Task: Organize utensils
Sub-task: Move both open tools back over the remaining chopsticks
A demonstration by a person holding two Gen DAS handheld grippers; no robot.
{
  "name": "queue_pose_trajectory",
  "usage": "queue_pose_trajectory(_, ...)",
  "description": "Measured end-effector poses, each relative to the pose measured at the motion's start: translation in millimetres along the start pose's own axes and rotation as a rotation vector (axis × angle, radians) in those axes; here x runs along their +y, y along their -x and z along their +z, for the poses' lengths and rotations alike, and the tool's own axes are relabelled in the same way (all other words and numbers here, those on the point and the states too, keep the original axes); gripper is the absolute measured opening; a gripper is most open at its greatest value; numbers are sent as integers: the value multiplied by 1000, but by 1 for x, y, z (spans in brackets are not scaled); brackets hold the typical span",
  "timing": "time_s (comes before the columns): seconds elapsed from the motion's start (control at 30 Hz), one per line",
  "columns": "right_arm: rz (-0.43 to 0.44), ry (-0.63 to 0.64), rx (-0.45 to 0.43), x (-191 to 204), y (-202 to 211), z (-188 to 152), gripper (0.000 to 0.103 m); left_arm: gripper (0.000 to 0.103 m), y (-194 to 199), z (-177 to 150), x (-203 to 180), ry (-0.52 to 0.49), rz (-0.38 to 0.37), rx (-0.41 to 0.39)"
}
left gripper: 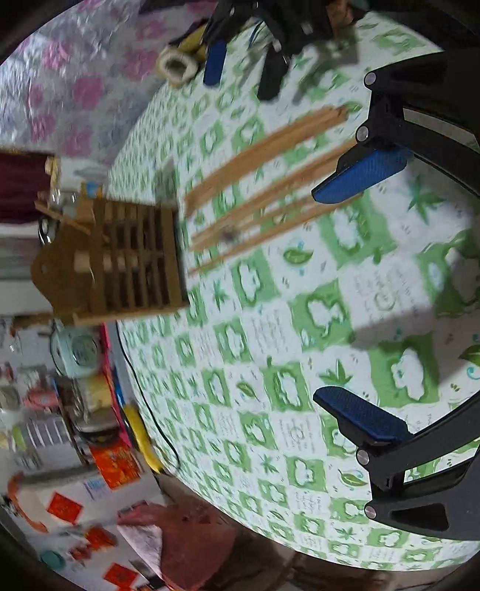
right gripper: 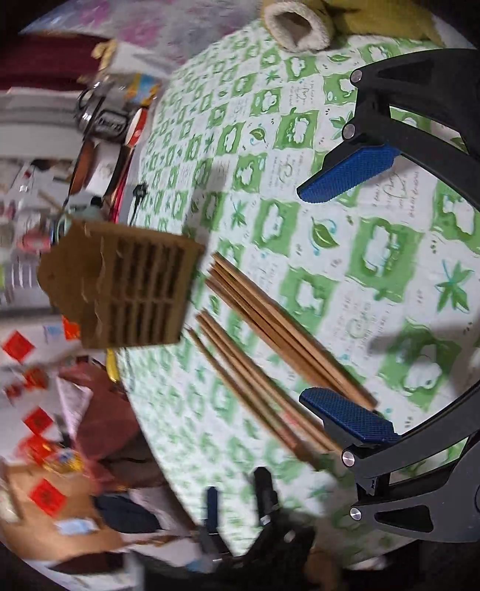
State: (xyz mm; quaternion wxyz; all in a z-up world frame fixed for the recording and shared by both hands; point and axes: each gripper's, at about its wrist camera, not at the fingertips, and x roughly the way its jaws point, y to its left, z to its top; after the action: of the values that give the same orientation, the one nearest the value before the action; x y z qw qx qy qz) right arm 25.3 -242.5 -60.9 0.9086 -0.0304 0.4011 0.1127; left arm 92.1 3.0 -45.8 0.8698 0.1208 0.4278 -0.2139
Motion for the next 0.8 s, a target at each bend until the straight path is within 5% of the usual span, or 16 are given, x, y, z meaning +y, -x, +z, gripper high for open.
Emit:
queue_pose_trajectory(0.57, 20, -30, 7, -6, -1, -2, 97, 97, -26, -8, -23, -149, -27, 142)
queue_pose_trajectory(0.73, 19, -37, 5, -7, -1, -2, 97, 99, -33, -2, -17, -114, -40, 158)
queue_pose_trajectory(0.8, 17, -40, 1, -8, 0, -2, 97, 98, -32, -1, -8, -72, 30, 142)
